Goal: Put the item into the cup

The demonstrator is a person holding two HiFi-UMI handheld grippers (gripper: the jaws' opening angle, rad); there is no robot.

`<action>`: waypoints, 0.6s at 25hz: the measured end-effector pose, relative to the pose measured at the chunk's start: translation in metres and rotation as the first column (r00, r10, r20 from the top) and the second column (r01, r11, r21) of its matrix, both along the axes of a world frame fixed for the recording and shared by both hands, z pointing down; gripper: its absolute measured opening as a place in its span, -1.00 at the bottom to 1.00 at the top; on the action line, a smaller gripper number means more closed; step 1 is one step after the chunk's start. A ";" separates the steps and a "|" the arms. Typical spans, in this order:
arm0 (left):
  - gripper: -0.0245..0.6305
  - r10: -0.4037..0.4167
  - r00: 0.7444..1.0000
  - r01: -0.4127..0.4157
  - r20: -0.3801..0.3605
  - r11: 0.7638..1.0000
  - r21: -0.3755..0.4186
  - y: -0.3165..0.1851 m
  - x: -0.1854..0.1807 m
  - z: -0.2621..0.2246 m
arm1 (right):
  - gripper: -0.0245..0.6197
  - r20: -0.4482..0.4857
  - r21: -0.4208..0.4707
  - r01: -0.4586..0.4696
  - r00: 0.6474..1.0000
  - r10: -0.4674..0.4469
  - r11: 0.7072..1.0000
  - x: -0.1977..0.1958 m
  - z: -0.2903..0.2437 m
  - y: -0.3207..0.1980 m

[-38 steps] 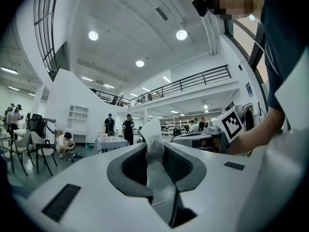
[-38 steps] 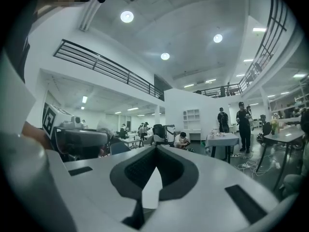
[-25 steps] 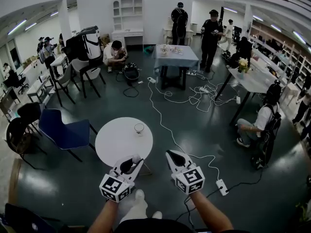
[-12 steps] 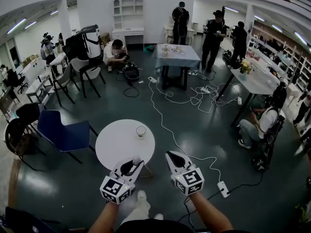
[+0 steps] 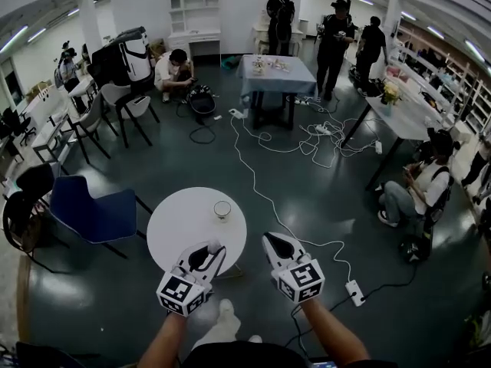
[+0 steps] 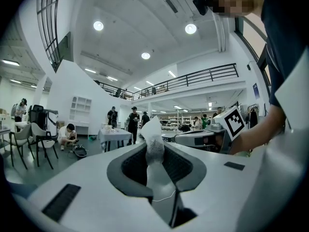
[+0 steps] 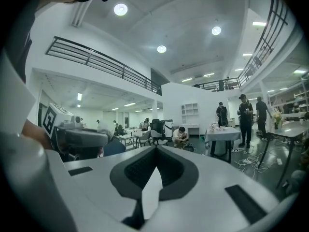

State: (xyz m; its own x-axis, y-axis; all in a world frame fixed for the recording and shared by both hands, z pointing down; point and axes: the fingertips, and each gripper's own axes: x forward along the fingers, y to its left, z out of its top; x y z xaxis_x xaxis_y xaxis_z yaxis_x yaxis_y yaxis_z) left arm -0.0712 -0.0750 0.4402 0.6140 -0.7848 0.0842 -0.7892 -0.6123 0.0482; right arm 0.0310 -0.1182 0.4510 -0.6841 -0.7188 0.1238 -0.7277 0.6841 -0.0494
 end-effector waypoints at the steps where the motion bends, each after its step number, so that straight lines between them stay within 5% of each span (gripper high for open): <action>1: -0.65 0.001 1.000 -0.001 0.001 1.000 -0.006 -0.014 -0.003 0.003 | -0.90 -0.002 -0.007 -0.002 1.000 0.002 1.000 -0.003 0.003 -0.012; 15: -0.65 -0.005 0.999 0.011 0.035 0.987 -0.160 -0.178 -0.047 0.103 | -0.90 -0.035 -0.137 -0.014 0.999 0.009 0.991 -0.035 0.083 -0.143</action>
State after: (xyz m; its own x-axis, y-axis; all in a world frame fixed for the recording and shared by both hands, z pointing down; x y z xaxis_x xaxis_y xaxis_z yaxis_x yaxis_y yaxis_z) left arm -0.1181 -0.2526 0.5428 0.6024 -0.7645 0.2295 -0.7969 -0.5925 0.1180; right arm -0.0040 -0.2611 0.5340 -0.6695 -0.7013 0.2448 -0.7384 0.6642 -0.1170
